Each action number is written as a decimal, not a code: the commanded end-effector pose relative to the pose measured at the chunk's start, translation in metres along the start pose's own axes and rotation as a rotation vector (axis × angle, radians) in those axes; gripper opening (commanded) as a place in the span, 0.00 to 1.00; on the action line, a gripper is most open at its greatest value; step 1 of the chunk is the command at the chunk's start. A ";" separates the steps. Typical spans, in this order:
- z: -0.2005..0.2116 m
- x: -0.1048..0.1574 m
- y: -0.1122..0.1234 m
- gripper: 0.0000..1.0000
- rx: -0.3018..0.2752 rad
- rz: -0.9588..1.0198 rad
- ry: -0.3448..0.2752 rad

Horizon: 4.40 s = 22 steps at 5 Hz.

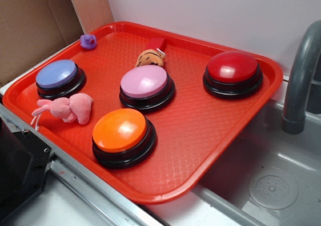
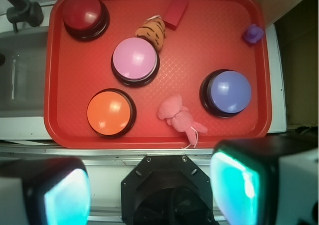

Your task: Push the purple button.

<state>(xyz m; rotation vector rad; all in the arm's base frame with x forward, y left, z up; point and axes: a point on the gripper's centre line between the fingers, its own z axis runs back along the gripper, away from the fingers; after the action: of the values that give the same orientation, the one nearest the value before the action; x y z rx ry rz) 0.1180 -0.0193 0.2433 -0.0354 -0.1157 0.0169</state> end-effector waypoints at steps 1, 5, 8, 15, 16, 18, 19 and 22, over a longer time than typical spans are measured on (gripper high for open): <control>0.000 0.000 0.000 1.00 0.000 0.000 0.000; -0.026 -0.001 0.036 1.00 0.003 0.050 0.010; -0.063 0.006 0.088 1.00 0.022 0.185 0.058; -0.194 0.037 0.171 1.00 0.141 0.358 0.091; -0.193 0.038 0.170 1.00 0.146 0.368 0.132; -0.161 0.043 0.161 1.00 0.119 0.344 0.080; -0.137 0.043 0.164 1.00 0.164 0.354 0.040; -0.112 0.017 0.152 1.00 0.142 0.293 -0.003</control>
<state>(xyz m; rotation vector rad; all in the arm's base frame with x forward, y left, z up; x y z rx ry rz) 0.1434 0.1201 0.1143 0.0582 -0.0696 0.3154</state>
